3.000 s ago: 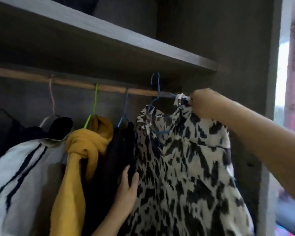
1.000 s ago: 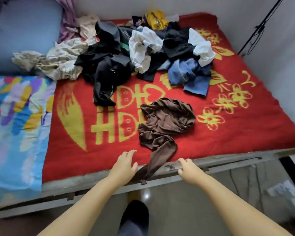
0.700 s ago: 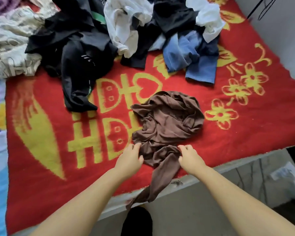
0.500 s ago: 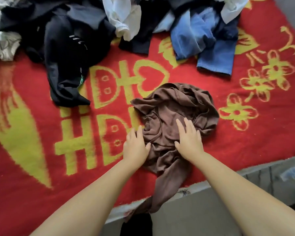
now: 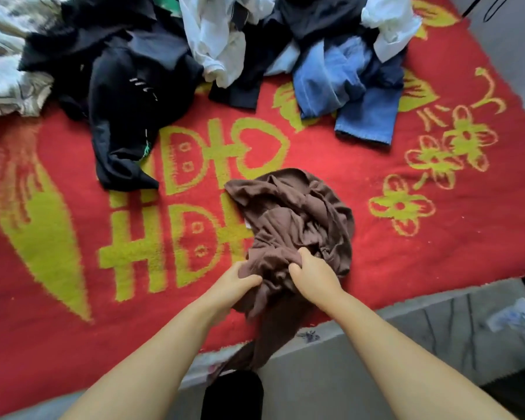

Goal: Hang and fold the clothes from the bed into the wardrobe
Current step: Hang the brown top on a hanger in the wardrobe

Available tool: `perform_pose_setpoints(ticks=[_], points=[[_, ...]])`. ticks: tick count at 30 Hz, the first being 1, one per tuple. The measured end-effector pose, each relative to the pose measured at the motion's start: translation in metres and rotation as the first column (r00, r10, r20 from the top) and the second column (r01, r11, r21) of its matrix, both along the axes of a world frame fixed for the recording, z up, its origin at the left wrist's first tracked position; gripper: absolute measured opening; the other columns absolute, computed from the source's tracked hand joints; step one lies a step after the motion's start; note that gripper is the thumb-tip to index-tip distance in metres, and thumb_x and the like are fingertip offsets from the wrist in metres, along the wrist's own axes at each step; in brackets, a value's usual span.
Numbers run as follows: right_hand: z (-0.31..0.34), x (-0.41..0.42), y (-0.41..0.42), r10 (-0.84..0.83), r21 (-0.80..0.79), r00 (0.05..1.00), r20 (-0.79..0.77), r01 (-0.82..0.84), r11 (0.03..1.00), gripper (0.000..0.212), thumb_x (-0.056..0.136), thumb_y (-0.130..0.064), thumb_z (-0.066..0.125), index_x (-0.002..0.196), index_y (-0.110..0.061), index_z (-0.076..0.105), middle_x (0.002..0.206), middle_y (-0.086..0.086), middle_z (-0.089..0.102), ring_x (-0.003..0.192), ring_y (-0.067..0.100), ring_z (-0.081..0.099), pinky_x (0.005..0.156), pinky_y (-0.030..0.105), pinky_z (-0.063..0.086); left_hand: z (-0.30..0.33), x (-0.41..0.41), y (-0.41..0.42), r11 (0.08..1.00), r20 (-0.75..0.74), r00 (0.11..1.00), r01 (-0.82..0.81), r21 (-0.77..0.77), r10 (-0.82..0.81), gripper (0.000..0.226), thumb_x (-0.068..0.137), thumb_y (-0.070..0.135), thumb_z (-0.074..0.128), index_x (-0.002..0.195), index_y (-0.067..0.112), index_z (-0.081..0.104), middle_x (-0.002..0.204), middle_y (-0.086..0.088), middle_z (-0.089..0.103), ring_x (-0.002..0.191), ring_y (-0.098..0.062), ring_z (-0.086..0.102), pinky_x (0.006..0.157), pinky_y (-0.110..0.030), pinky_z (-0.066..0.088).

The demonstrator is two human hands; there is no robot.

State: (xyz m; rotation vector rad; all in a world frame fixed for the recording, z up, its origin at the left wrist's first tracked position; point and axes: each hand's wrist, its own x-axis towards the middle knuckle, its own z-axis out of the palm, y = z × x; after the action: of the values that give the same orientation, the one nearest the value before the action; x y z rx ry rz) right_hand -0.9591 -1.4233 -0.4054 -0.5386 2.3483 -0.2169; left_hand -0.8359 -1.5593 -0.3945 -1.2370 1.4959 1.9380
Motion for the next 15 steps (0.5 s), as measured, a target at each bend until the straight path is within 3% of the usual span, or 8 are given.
perform_pose_setpoints(ticks=[1,3,5,7,9,12,15], points=[[0.004,0.017,0.008,-0.019,-0.03,0.999,0.036,0.02,0.999,0.037,0.093,-0.029,0.043,0.125,-0.011,0.043,0.117,0.022,0.061,0.11,0.038,0.056,0.084,0.04,0.043,0.008,0.008,0.005,0.99,0.029,0.996,-0.087,0.11,0.084,0.02,0.092,0.004,0.05,0.11,0.008,0.059,0.088,-0.01,0.069,0.074,-0.02,0.066,0.059,-0.025,0.049],[0.027,0.051,0.026,0.023,-0.062,0.991,0.135,-0.014,0.998,0.033,0.092,-0.028,0.044,0.12,-0.01,0.044,0.114,0.022,0.062,0.108,0.038,0.056,0.083,0.04,0.043,0.04,0.028,0.016,0.99,0.008,0.992,-0.128,0.059,0.128,0.029,0.089,-0.006,0.043,0.107,0.003,0.064,0.076,-0.008,0.066,0.06,-0.016,0.06,0.047,-0.018,0.043],[0.044,0.072,0.037,0.157,-0.058,0.952,0.261,-0.147,0.987,0.026,0.091,-0.026,0.045,0.111,-0.01,0.045,0.114,0.021,0.061,0.106,0.034,0.056,0.078,0.035,0.041,0.065,0.045,0.024,0.977,-0.073,0.996,-0.056,-0.206,0.042,0.042,0.083,-0.016,0.037,0.107,0.003,0.066,0.087,-0.008,0.066,0.074,-0.016,0.06,0.051,-0.014,0.045],[0.08,0.094,0.054,0.343,-0.088,0.883,0.319,-0.333,0.939,0.017,0.089,-0.022,0.046,0.101,-0.01,0.048,0.112,0.018,0.062,0.101,0.029,0.057,0.073,0.03,0.037,0.109,0.078,0.045,0.886,-0.149,0.987,-0.011,-0.464,-0.065,0.044,0.079,-0.019,0.037,0.102,0.004,0.067,0.096,-0.006,0.065,0.088,-0.02,0.059,0.066,-0.015,0.046],[0.115,0.101,0.063,0.422,-0.154,0.868,0.262,-0.394,0.906,0.022,0.088,-0.016,0.047,0.104,-0.008,0.059,0.111,0.012,0.065,0.102,0.026,0.059,0.074,0.026,0.039,0.144,0.112,0.065,0.756,-0.202,0.959,0.018,-0.654,-0.198,0.042,0.074,-0.02,0.041,0.095,0.004,0.068,0.097,-0.005,0.063,0.094,-0.022,0.058,0.077,-0.016,0.043],[0.18,0.114,0.076,0.436,-0.323,0.9,-0.003,-0.414,0.851,0.026,0.093,-0.011,0.046,0.114,-0.012,0.062,0.119,0.007,0.063,0.11,0.024,0.057,0.088,0.03,0.044,0.198,0.175,0.111,0.592,-0.248,0.906,0.003,-0.806,-0.343,0.04,0.071,-0.021,0.05,0.093,0.004,0.072,0.096,0.002,0.059,0.094,-0.016,0.058,0.079,-0.007,0.038],[0.25,0.155,0.098,0.534,-0.511,0.835,-0.131,-0.518,0.685,0.032,0.097,-0.015,0.048,0.128,-0.022,0.056,0.133,0.001,0.05,0.123,0.017,0.046,0.102,0.03,0.038,0.251,0.237,0.167,0.444,-0.236,0.854,-0.006,-0.896,-0.464,0.039,0.068,-0.017,0.056,0.093,0.006,0.074,0.1,0.001,0.061,0.099,-0.017,0.058,0.088,-0.024,0.044]])
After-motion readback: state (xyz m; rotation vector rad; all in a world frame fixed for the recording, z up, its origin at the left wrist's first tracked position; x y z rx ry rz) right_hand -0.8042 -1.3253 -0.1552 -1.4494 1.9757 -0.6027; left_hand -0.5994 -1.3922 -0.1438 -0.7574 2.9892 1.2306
